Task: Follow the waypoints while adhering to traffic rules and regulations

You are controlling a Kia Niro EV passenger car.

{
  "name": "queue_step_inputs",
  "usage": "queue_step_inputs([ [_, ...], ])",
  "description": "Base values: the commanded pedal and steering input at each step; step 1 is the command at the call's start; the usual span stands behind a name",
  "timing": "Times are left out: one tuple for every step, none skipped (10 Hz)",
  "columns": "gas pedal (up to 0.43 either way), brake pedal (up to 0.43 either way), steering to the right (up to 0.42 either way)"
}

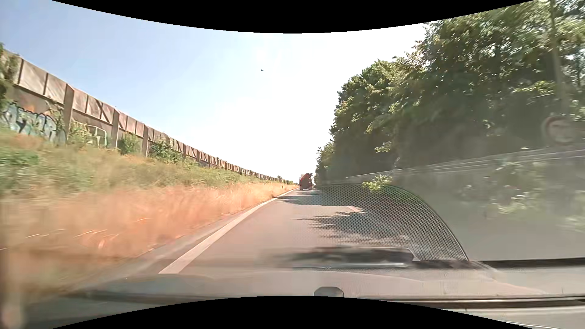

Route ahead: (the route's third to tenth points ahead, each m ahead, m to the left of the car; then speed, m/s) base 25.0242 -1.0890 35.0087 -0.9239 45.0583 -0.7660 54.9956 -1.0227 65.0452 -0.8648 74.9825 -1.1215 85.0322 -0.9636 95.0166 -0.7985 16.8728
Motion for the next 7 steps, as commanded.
queue_step_inputs([
  [0.488,0.018,-0.007],
  [0.480,0.018,-0.002],
  [0.469,0.018,0.003],
  [0.461,0.018,0.003],
  [0.421,0.018,0.004],
  [0.398,0.018,0.002],
  [0.378,0.018,0.001],
])
